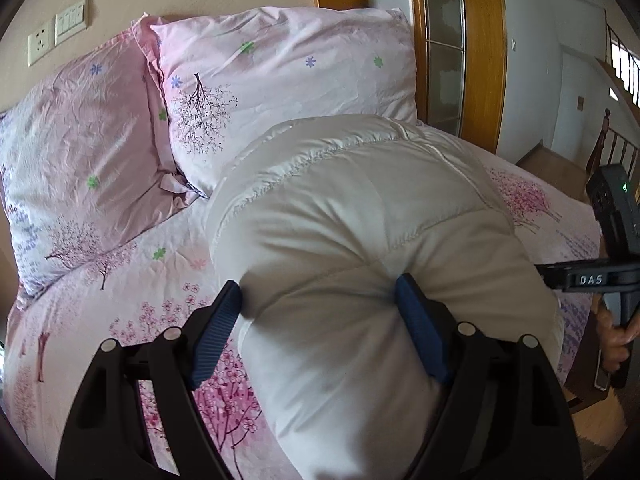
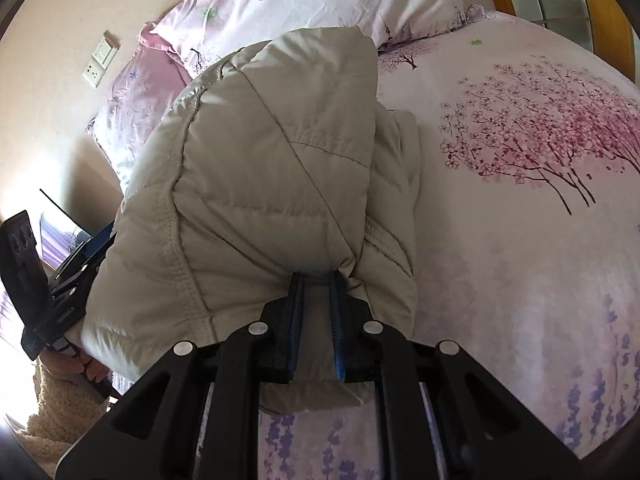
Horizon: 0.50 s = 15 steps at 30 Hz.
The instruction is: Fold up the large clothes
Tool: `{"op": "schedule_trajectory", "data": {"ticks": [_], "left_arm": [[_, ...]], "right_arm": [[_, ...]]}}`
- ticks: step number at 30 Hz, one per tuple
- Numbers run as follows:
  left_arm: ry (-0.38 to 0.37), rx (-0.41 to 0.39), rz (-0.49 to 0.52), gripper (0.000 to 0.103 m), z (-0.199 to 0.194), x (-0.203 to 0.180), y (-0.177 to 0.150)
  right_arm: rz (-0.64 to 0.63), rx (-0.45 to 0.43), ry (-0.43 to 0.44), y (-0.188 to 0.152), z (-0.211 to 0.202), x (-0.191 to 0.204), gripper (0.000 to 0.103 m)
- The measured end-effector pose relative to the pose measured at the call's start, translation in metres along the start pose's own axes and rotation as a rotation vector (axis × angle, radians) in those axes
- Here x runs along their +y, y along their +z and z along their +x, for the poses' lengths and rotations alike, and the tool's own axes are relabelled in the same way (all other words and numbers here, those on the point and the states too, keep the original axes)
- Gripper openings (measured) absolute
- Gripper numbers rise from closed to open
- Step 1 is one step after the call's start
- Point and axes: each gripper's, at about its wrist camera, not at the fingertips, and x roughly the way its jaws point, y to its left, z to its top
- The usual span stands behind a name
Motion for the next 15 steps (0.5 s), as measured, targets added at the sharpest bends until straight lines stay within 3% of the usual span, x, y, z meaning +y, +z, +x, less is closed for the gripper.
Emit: {"op": "schedule_trajectory", "data": {"ticks": [4,7,9,11,13,15], "left_arm": [[-0.011,-0.042,-0.034,0.080,-0.005,0.004,-0.001],[-0.096,-0.104,-0.153,0.080,-0.026,0.029,0.001],[-0.154,-0.153,-0.250,0.088,-0.040,0.054,0.003],[-0.188,-0.168,-0.316,0.092,-0.045,0.075,0.007],[-0.177,-0.147,-0.369,0.092,-0.043,0.095,0.010],[-0.192,-0.111,-0.396,0.093,-0.036,0.103,0.009]], "right_arm": [[0.015,0.001,0.015,0.001,-0.003,-0.002,0.011],[0.006,0.022,0.000,0.008,-0.013,0.003,0.014],[0.009,0.029,0.004,0.014,-0.021,0.004,0.026],[0.017,-0.001,-0.015,0.025,-0.036,0.006,0.072],[0.002,-0.023,-0.016,0.036,-0.046,0.008,0.079],[0.027,0.013,0.006,0.050,-0.047,0.005,0.092]]}}
